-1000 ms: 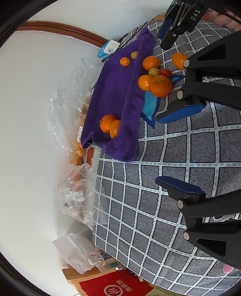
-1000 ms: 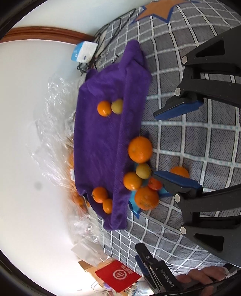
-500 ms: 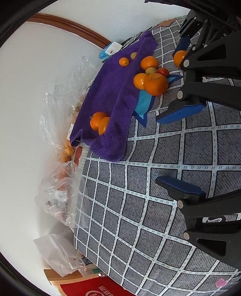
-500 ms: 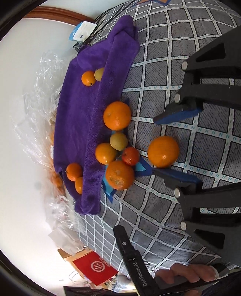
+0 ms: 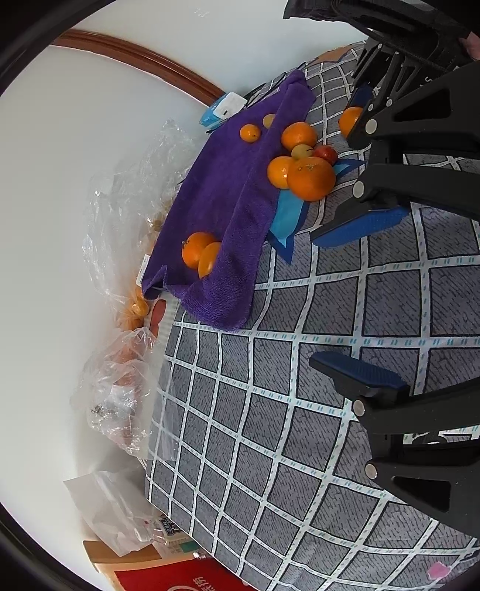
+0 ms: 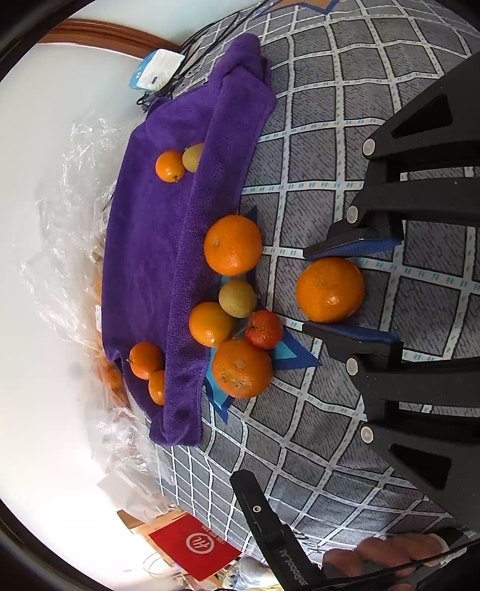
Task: Organize fruits
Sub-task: 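Close the right tool on a large orange beside the towel, then close the left tool on a large dimpled orange while the right tool holds its orange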
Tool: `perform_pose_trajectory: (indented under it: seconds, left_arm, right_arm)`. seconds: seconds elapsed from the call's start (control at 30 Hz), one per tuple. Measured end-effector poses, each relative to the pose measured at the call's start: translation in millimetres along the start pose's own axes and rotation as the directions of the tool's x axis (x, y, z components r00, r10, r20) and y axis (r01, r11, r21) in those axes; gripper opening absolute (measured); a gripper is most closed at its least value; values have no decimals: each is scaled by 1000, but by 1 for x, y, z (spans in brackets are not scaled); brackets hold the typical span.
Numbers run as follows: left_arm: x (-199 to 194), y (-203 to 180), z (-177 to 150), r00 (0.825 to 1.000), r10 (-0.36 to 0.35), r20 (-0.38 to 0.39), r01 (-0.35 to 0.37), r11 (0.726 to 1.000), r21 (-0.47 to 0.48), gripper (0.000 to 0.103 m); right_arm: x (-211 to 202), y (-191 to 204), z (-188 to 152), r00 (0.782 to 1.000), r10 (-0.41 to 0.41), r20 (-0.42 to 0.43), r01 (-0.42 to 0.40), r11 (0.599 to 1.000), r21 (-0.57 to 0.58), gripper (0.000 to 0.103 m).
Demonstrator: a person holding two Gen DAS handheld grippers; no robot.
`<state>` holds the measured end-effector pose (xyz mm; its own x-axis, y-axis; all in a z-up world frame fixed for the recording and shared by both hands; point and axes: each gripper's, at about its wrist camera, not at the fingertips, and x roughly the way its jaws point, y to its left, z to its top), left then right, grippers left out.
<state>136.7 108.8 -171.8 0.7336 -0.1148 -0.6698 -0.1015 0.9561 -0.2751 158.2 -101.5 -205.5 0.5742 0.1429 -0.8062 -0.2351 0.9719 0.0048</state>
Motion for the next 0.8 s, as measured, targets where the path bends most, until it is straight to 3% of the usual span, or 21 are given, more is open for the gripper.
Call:
perform_pose_trajectory:
  seconds: [0.3,0.8]
  left_arm:
    - [2,1,0,1000,-6,-11,6,1000,1,57]
    - [11,7,1,998,4,-64,-5,1000,-10,57]
  right_arm:
    - [-9,-5,0,999,-30,44,30,1000,0,32]
    - [-22,-76,-9,991,-127,53,118,983,143,32]
